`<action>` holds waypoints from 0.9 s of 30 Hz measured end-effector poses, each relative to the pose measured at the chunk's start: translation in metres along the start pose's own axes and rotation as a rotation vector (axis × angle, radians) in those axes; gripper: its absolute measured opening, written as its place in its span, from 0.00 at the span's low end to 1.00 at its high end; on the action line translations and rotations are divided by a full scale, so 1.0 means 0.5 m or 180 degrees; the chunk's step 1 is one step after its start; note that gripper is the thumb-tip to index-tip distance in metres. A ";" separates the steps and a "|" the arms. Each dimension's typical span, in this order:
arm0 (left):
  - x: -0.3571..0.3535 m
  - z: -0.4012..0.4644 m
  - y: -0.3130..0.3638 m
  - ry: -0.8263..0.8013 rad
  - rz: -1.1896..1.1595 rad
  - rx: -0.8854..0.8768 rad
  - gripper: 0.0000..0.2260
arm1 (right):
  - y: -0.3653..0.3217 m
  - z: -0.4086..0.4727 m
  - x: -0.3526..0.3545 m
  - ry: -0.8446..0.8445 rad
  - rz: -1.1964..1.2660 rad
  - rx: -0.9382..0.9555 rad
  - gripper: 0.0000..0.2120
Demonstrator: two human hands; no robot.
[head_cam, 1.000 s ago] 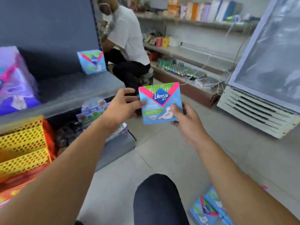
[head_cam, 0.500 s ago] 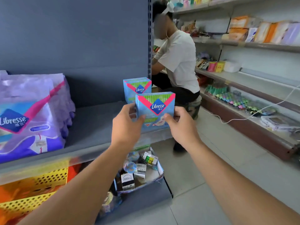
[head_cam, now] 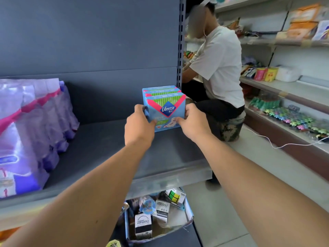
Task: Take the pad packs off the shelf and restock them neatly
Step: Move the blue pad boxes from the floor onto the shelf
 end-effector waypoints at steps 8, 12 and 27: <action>-0.006 0.020 -0.012 -0.0034 0.0277 0.0030 0.13 | -0.002 0.019 -0.022 -0.0011 -0.0568 -0.0158 0.16; -0.013 0.020 -0.008 -0.0083 0.0322 -0.0030 0.13 | -0.003 0.019 -0.016 0.0010 -0.0660 -0.0231 0.16; -0.005 0.010 -0.020 -0.0085 0.0310 -0.0025 0.12 | 0.029 0.017 -0.001 -0.0065 -0.0598 -0.0307 0.16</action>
Point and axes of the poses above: each hand's wrist, its own z-axis towards the middle knuckle, its own x-axis out of the back of the hand, y = z × x, the point moved 7 cm from there along z, towards the middle knuckle, and after that the axes turned 9 degrees about x, right-handed, at the moved point
